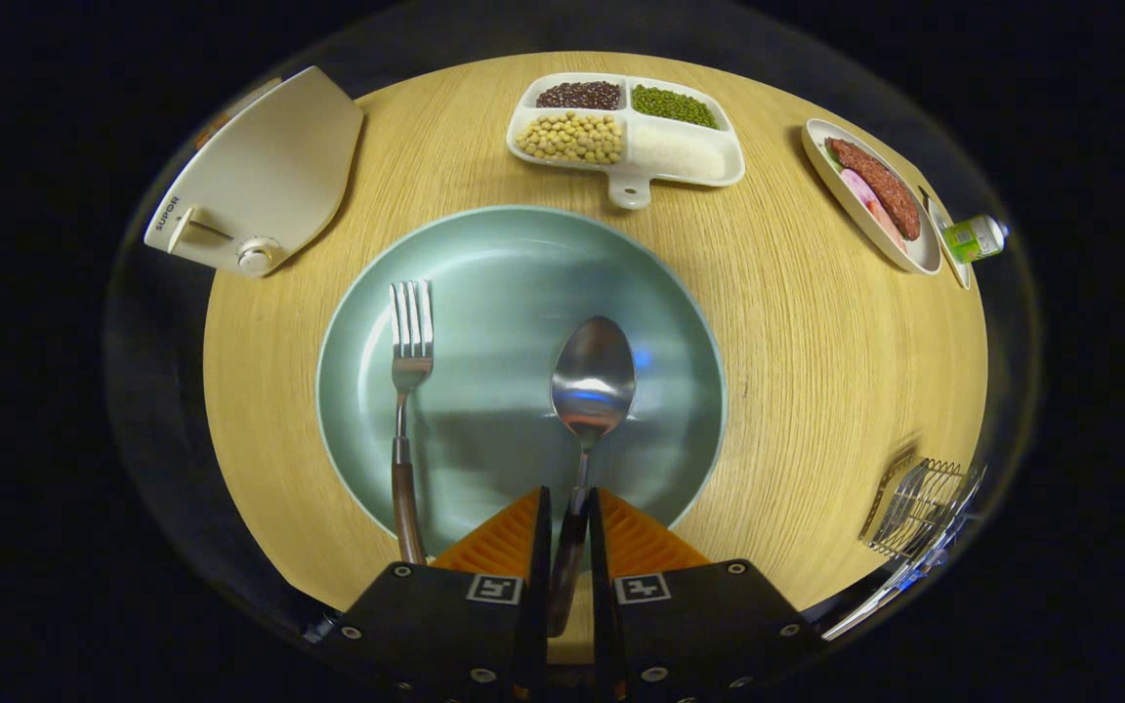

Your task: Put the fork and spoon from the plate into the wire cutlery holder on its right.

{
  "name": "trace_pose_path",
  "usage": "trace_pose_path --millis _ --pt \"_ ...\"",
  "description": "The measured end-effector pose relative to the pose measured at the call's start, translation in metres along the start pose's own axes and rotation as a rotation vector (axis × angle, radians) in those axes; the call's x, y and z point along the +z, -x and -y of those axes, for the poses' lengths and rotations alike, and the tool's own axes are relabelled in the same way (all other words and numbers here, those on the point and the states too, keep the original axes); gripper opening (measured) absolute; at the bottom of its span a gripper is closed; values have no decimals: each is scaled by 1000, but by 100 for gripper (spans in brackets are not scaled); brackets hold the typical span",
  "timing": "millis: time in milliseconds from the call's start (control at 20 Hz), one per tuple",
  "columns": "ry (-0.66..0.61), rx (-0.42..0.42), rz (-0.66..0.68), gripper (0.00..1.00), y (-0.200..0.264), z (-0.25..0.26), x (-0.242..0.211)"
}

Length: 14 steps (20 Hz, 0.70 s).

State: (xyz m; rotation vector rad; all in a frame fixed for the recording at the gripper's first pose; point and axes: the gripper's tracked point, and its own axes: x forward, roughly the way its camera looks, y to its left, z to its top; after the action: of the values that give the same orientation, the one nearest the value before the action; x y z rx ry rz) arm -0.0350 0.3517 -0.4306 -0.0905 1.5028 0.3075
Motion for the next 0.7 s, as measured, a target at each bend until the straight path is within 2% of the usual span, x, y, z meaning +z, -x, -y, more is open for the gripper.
trace_pose_path --millis 150,300,700 --pt "-34 17 12 12 -5 2 3" --pt "-3 43 50 6 1 6 7" --pt "-11 177 232 5 65 10 24"
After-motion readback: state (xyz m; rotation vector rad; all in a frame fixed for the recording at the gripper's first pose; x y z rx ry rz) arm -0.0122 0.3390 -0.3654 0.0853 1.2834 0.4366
